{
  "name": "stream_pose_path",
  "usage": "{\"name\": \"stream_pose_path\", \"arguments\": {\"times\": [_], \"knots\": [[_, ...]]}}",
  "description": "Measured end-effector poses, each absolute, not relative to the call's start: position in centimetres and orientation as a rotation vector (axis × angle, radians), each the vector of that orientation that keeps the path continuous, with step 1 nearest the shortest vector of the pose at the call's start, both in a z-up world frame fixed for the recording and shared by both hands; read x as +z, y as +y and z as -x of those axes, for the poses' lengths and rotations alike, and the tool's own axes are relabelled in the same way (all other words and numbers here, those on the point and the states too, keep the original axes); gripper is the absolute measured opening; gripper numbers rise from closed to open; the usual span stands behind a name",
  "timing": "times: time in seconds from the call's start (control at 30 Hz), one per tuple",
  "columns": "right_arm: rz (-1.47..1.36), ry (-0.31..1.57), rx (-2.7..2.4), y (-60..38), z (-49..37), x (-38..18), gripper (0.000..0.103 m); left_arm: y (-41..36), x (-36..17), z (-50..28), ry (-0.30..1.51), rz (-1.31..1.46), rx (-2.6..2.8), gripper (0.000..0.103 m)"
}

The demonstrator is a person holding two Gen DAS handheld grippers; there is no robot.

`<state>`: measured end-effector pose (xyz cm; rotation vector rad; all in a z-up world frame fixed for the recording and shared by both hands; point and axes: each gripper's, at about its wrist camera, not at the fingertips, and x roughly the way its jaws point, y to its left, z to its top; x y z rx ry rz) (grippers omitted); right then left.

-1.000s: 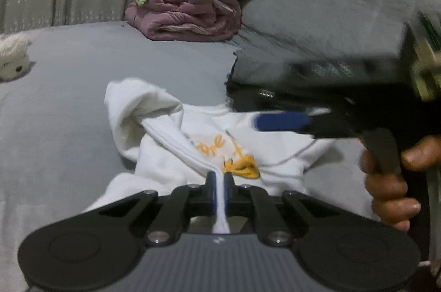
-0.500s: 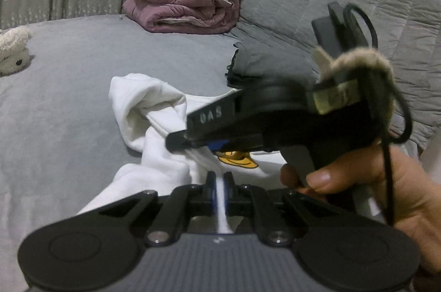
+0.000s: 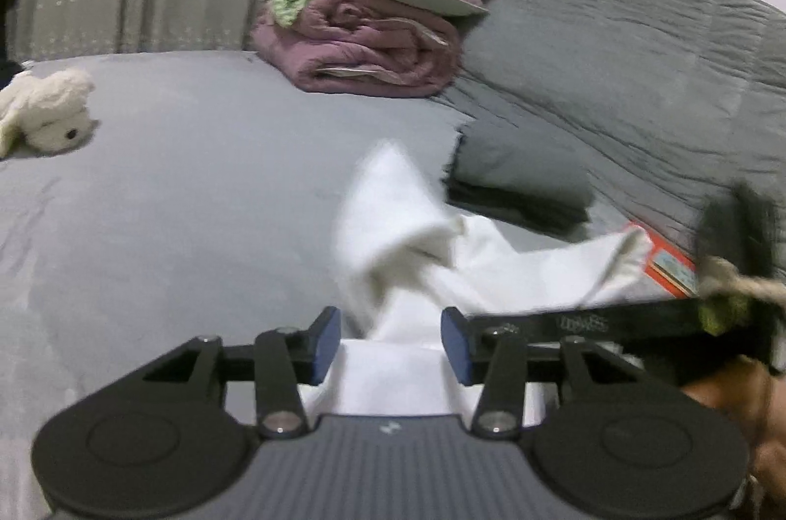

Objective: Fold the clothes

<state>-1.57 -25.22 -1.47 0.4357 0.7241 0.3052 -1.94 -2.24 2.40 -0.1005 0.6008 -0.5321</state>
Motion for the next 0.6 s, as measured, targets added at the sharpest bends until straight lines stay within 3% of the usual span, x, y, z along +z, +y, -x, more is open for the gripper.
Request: {"name": "stream_pose_path", "arguments": {"times": [0.1,0.6], "knots": [[-0.446,0.711,0.295,-26.2,2.2,-1.3,0.008,-2.7,1.9,1.0,0.620,0.110,-0.514,0.052],[-0.495,0.714,0.245,-30.5,3.9,-1.9,0.008,-7.4,-1.3,-2.0,0.765,0.209,-0.605,0.052]]}}
